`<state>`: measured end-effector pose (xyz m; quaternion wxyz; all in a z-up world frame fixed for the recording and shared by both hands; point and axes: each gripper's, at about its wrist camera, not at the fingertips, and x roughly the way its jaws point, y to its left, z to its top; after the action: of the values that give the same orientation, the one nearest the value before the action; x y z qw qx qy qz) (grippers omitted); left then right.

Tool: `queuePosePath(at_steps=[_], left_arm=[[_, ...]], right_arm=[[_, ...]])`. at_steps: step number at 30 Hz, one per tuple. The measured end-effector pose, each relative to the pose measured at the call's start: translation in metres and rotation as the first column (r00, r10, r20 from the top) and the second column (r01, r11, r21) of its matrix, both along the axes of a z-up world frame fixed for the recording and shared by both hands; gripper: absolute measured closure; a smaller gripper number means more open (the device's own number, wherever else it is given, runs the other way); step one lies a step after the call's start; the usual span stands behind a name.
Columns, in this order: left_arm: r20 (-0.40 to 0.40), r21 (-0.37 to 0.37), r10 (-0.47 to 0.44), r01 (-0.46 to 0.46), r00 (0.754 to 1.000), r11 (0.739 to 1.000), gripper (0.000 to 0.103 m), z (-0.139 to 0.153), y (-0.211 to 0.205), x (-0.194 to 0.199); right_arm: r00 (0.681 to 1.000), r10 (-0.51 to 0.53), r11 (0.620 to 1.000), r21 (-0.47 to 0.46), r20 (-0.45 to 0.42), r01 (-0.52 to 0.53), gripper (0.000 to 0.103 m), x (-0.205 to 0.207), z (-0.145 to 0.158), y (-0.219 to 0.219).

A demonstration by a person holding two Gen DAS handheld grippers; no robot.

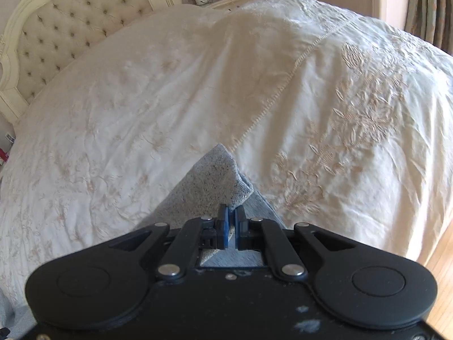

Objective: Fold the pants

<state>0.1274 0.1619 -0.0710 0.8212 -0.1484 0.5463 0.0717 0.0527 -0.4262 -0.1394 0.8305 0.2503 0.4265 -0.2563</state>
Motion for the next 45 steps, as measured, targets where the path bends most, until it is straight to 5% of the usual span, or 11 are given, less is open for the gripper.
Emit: queuePosePath(at_steps=[4, 7, 18, 24, 36, 42, 45], left_arm=[[-0.142, 0.03, -0.01, 0.015, 0.99, 0.999, 0.099, -0.056, -0.002, -0.008], [-0.161, 0.063, -0.022, 0.032, 0.987, 0.998, 0.098, -0.069, -0.006, -0.011], [-0.034, 0.029, -0.016, 0.017, 0.999, 0.999, 0.098, -0.019, -0.009, -0.024], [-0.117, 0.046, -0.004, 0.01, 0.993, 0.999, 0.098, -0.056, 0.001, -0.023], [-0.068, 0.057, -0.021, 0.025, 0.997, 0.998, 0.098, -0.053, -0.005, -0.022], [-0.205, 0.043, 0.024, -0.016, 0.978, 0.999, 0.085, -0.084, 0.004, -0.02], [-0.178, 0.039, 0.039, -0.033, 0.983, 0.999, 0.084, -0.07, 0.006, -0.024]], right_arm=[[0.985, 0.009, 1.0, -0.003, -0.17, -0.01, 0.098, -0.001, -0.06, 0.003], [0.982, 0.013, 1.0, -0.023, -0.188, -0.018, 0.098, -0.004, -0.068, 0.006], [0.992, 0.024, 0.999, -0.045, -0.121, -0.029, 0.098, -0.014, -0.036, 0.011], [0.979, 0.027, 0.998, -0.048, -0.203, -0.037, 0.098, -0.015, -0.061, 0.008], [0.981, 0.064, 0.992, -0.093, -0.181, -0.082, 0.098, -0.01, -0.053, 0.014], [0.96, 0.068, 0.993, -0.07, -0.272, -0.091, 0.096, -0.006, -0.077, 0.011], [0.962, 0.068, 0.991, -0.09, -0.266, -0.095, 0.083, -0.007, -0.067, 0.012]])
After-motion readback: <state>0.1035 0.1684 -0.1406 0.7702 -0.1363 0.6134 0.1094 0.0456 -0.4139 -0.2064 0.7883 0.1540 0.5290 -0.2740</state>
